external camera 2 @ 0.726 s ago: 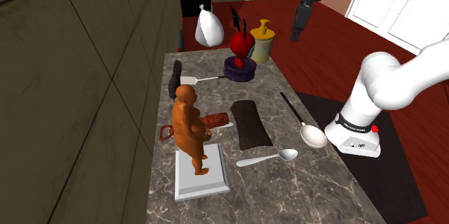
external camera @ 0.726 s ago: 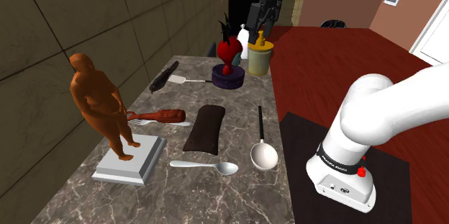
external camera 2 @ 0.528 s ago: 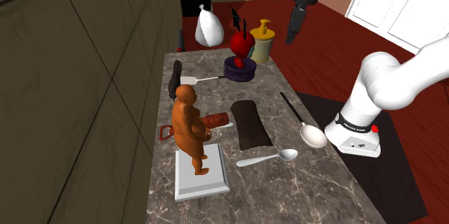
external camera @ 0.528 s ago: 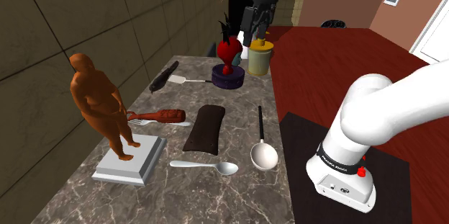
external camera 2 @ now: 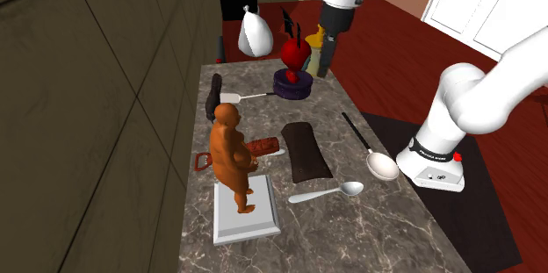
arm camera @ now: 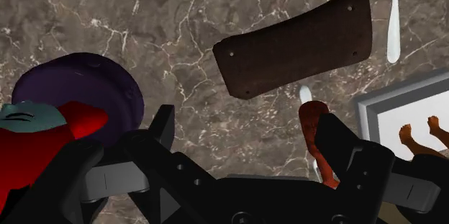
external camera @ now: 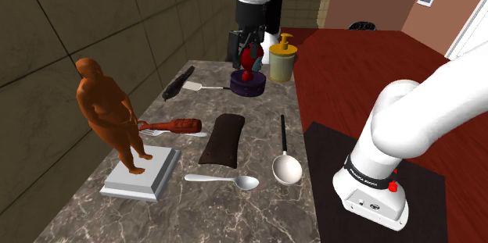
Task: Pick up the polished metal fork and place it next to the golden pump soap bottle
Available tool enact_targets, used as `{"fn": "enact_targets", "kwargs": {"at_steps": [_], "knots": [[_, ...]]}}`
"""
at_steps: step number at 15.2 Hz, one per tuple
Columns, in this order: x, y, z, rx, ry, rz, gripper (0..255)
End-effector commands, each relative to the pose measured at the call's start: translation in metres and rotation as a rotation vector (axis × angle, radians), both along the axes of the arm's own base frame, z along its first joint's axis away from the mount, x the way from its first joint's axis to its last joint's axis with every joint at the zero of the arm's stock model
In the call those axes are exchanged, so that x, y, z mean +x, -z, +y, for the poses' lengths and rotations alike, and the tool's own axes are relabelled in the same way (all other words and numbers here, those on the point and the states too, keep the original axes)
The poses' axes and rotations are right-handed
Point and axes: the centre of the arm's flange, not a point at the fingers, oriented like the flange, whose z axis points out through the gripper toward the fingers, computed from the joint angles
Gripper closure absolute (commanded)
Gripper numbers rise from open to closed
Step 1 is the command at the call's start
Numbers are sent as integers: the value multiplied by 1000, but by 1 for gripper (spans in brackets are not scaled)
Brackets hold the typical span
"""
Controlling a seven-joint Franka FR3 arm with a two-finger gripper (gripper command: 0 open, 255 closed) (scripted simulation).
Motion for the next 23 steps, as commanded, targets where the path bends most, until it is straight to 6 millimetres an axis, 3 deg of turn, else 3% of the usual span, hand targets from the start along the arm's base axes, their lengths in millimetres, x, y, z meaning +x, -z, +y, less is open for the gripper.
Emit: {"fn": "enact_targets", "kwargs": {"at_steps": [1,23], "knots": [[21,14,17,-3,-16,5,0],[194,167,207,-49,-188,68,0]]}}
